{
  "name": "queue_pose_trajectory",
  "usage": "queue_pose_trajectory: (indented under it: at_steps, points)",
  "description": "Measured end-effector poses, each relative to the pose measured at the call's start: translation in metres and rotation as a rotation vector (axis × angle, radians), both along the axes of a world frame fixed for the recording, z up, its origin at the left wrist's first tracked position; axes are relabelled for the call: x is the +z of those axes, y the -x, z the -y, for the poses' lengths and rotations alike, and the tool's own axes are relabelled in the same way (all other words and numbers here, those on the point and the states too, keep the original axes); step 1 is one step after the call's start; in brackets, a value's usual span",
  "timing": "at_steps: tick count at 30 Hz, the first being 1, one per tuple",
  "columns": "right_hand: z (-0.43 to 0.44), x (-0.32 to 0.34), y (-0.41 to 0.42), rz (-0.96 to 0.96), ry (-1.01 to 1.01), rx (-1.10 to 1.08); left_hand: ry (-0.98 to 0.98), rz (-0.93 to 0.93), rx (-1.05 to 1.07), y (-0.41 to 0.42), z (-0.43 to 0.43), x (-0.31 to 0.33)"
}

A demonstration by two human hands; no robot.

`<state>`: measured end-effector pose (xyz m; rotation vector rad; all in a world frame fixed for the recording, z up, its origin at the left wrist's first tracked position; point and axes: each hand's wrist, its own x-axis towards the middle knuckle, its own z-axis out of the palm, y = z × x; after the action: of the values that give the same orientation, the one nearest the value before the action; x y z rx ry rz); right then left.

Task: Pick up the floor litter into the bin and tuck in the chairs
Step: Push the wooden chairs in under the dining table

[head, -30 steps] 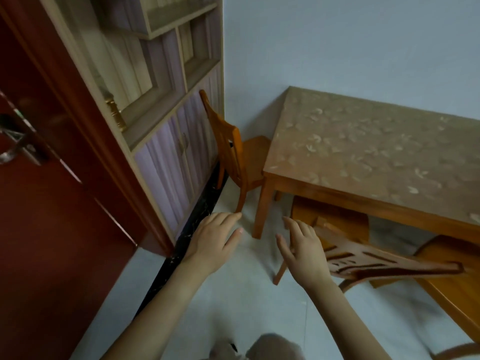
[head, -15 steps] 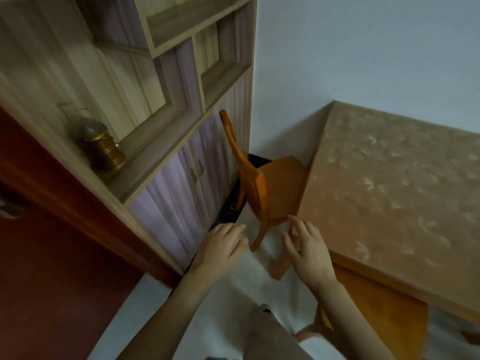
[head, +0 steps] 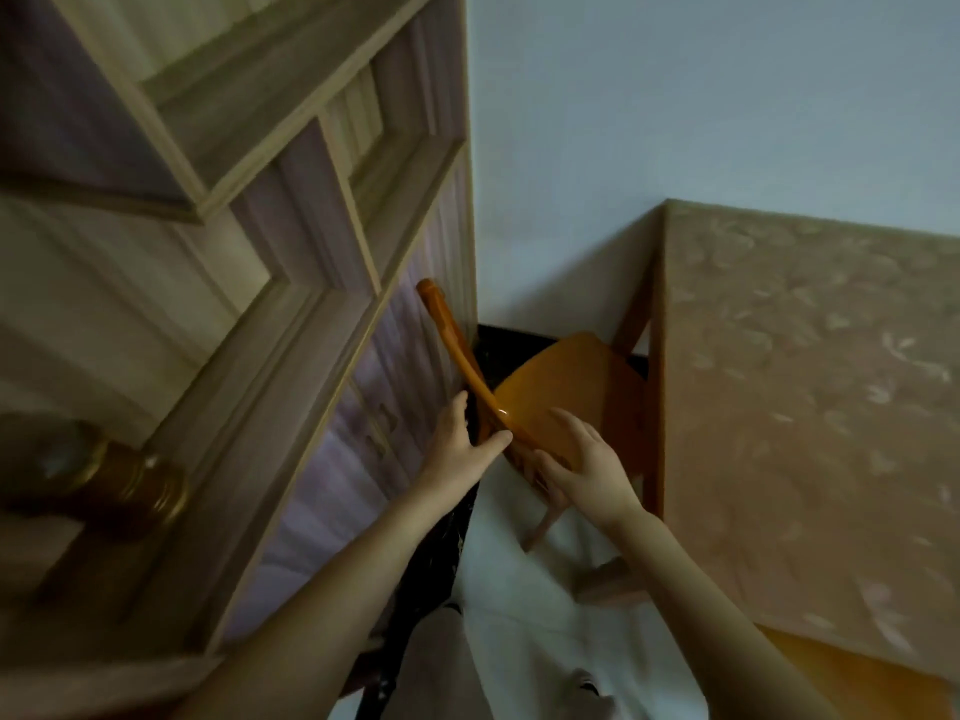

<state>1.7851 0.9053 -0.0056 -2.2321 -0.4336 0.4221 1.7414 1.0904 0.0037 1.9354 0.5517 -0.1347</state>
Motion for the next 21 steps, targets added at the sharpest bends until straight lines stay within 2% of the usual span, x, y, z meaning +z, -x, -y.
queue_pose_trajectory:
  at_steps: [6, 9, 16, 21]
  points:
    - [-0.034, -0.042, -0.021, -0.171, 0.052, -0.074, 0.258, -0.086, -0.001, -0.052, -0.047, -0.028]
    - [-0.035, -0.053, -0.02, -0.173, 0.08, -0.148, 0.394, -0.067, 0.07, -0.071, -0.056, -0.036]
    - [-0.037, -0.06, -0.007, -0.103, 0.099, -0.295, 0.457, 0.032, 0.134, -0.08, -0.052, -0.049]
    - [-0.041, -0.06, -0.002, -0.05, 0.088, -0.316, 0.485, 0.035, 0.092, -0.087, -0.059, -0.053]
